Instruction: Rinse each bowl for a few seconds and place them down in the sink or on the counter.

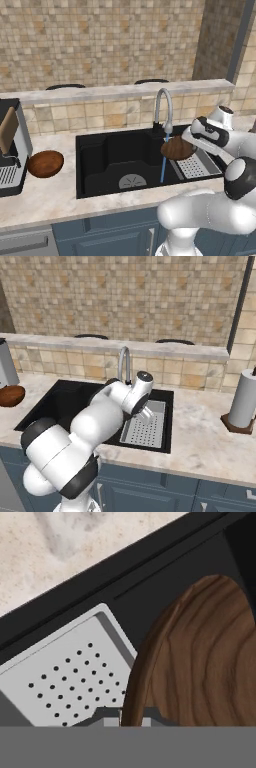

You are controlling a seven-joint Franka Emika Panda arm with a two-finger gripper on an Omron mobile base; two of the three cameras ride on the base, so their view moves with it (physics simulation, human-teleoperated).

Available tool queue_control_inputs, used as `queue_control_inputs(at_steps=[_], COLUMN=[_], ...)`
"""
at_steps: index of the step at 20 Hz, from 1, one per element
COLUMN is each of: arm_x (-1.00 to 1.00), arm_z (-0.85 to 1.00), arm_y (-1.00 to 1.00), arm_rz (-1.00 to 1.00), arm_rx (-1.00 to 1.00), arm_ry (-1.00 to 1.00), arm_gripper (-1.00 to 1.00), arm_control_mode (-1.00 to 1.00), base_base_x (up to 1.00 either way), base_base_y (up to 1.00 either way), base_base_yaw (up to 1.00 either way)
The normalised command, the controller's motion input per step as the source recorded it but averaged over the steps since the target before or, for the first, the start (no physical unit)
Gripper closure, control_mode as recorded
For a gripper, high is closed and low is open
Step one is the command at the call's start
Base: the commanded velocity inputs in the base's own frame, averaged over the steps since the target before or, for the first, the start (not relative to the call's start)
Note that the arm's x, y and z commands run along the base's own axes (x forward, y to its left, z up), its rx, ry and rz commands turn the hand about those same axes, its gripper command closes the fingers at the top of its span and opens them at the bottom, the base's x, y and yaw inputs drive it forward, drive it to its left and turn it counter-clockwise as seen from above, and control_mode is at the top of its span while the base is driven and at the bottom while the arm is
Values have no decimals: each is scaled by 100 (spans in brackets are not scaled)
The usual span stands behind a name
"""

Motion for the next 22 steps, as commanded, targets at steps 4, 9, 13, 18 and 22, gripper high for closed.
queue_control_inputs(at_steps=[4, 9, 13, 18, 22], arm_x=[11, 7, 0, 3, 48], arm_z=[-21, -18, -7, 0, -1], arm_y=[0, 2, 1, 2, 38], arm_rz=[0, 0, 0, 0, 0], arm_rx=[12, 13, 16, 12, 0], arm_ry=[0, 0, 0, 0, 1], arm_gripper=[100, 100, 100, 100, 100], arm_control_mode=[-100, -100, -100, -100, -100], base_base_x=[0, 0, 0, 0, 0], base_base_y=[0, 0, 0, 0, 0], base_base_yaw=[0, 0, 0, 0, 0])
